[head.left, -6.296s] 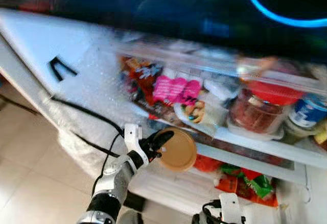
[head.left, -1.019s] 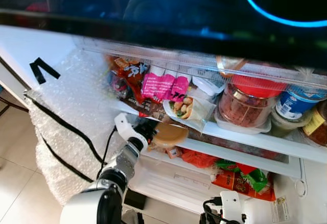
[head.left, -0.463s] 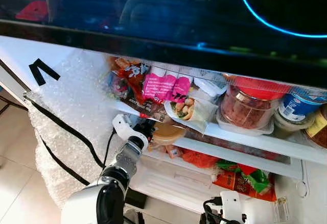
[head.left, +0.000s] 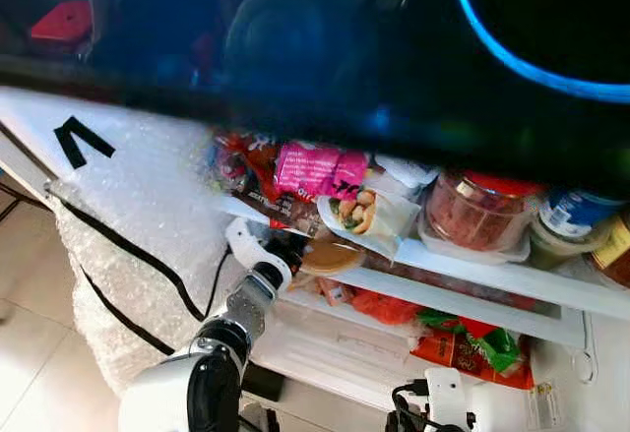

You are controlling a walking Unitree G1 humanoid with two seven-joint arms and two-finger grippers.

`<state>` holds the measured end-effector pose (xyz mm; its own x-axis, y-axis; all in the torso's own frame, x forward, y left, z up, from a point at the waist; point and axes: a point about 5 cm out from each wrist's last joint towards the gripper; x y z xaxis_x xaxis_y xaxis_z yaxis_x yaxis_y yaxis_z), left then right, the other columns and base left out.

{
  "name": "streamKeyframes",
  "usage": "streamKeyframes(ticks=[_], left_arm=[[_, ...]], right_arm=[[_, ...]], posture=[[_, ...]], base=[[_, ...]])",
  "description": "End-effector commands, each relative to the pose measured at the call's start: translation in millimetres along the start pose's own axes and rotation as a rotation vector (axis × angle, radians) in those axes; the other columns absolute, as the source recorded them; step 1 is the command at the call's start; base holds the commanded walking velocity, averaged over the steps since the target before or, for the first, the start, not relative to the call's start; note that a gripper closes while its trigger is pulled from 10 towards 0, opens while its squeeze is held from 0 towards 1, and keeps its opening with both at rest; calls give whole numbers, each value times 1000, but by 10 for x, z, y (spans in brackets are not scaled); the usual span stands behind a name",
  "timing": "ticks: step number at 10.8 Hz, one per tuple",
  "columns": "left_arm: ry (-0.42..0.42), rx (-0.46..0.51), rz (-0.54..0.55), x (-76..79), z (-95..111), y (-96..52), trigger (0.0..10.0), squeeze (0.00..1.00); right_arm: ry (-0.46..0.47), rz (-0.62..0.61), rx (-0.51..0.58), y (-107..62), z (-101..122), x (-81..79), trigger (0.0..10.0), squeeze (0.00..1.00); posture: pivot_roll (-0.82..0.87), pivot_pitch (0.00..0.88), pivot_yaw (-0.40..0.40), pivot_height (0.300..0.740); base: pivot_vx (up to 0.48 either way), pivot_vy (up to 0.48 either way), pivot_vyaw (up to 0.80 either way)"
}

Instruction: Restocking fridge

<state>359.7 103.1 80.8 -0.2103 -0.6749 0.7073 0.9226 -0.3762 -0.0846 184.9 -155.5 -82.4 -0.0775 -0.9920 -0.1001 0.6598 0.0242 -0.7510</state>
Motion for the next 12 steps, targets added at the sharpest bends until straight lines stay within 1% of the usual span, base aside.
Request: streamKeyframes(ticks=[1,3,4,6,7,8,10,12], left_arm=[[19,-29,-1,-73,-30,-53,10000,0],[41,-42,-51,-105,-49,-101,10000,0],[37,-56,-97,-121,-104,-146,10000,0],[22,-65,-140,-118,-157,-178,10000,0],[19,-100,-207,-90,-227,-209,10000,0],[41,-136,-265,-69,-282,-242,10000,0],[77,-171,-306,-94,-318,-304,10000,0],[102,-179,-316,-140,-316,-372,10000,0]], right_arm=[[37,-3,-170,-127,-463,-35,10000,0],[38,-3,-170,-127,-462,-37,10000,0],[38,-4,-169,-126,-460,-36,10000,0],[36,-2,-169,-124,-456,-38,10000,0],[35,-1,-169,-123,-455,-40,10000,0],[36,-3,-168,-123,-454,-38,10000,0],[35,-3,-168,-123,-452,-36,10000,0],[31,0,-169,-123,-453,-34,10000,0]], posture=[[-111,196,61,664],[-109,193,62,664],[-105,191,63,664],[-101,189,62,664],[-103,186,63,664],[-103,184,63,664],[-98,182,62,664],[-95,181,61,664]], base=[[0,0,0],[0,0,0],[0,0,0],[0,0,0],[0,0,0],[0,0,0],[0,0,0],[0,0,0]])
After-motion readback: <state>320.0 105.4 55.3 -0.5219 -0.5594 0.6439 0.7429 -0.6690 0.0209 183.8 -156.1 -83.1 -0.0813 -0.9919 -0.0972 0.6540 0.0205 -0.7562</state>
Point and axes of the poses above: a point about 5 cm out from each wrist's last joint towards the gripper, its own y axis pointing out of the wrist towards the gripper, its own z axis along the axis of the wrist's last joint, x = y × z, and after that the axes turned 7 degrees about y, right-handed
